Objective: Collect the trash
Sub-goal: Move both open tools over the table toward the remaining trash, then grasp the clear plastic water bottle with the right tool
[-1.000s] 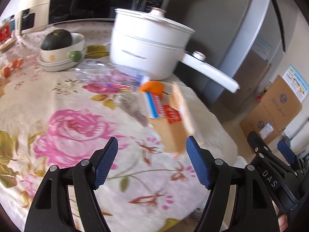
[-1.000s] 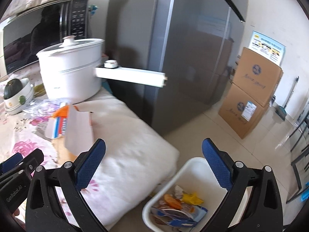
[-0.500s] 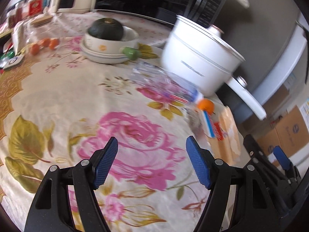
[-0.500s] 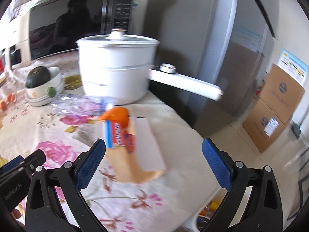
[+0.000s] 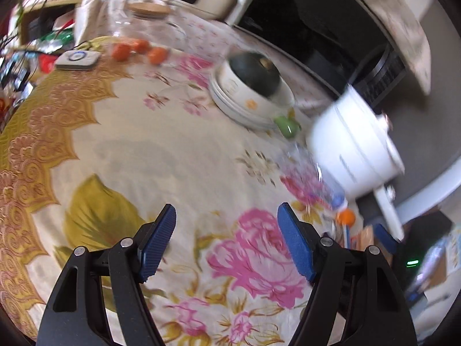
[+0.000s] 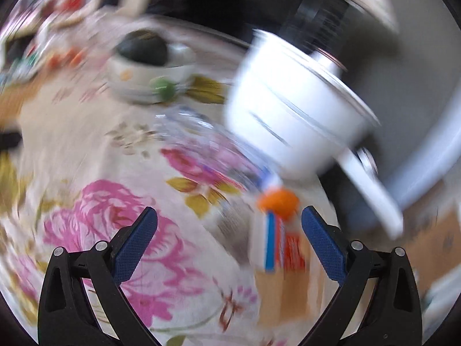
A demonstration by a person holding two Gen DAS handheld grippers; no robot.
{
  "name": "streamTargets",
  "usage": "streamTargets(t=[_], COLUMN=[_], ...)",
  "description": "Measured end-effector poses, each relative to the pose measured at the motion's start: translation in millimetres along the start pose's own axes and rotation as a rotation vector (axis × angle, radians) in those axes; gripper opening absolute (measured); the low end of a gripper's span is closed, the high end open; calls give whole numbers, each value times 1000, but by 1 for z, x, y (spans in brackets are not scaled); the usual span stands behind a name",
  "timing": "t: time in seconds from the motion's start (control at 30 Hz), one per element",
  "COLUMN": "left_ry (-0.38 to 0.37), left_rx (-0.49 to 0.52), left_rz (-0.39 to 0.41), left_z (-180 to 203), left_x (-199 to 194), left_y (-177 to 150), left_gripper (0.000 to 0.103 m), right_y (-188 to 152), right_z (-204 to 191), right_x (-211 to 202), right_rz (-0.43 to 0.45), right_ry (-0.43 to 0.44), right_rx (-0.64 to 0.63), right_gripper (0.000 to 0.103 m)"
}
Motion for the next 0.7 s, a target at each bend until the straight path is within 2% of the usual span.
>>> streamTargets(t=[0.07,0.17,0.43,0.53,0.6,0.7], left_ry=[2,-8,-42,-57,-63,-74], left_rx=[-27,-64,-76,-71,-62,-65], left_rz=[27,48,59,56,54,34], left_z=[-11,-21,-26,-22,-19,-18], left_x=[-8,-17,-26,-25,-24,-19], left_y=[15,31,47,47,47,43], left_gripper=[72,74,74,74,74,74], right_y=[15,29,41,30,32,26], right_z=[-14,-32,-61,-63,-63,-57], right_x=[11,32,82,104,111,120], right_rz=[17,-11,-108,-193,-200,-265], right_ry=[57,151,277,311,355,404], right_rx=[-138,-310,-565,-614,-573,-467], right_gripper=[96,96,96,96,96,93])
Point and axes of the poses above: each gripper's, at about its wrist camera, not at the fingertips, and x roughly the way its jaws point, z to its right, y to its top, the point moved 10 cm from there along x, roughly the way its jaws point, and after that the axes turned 13 degrees about z, right-handed, at the moved point
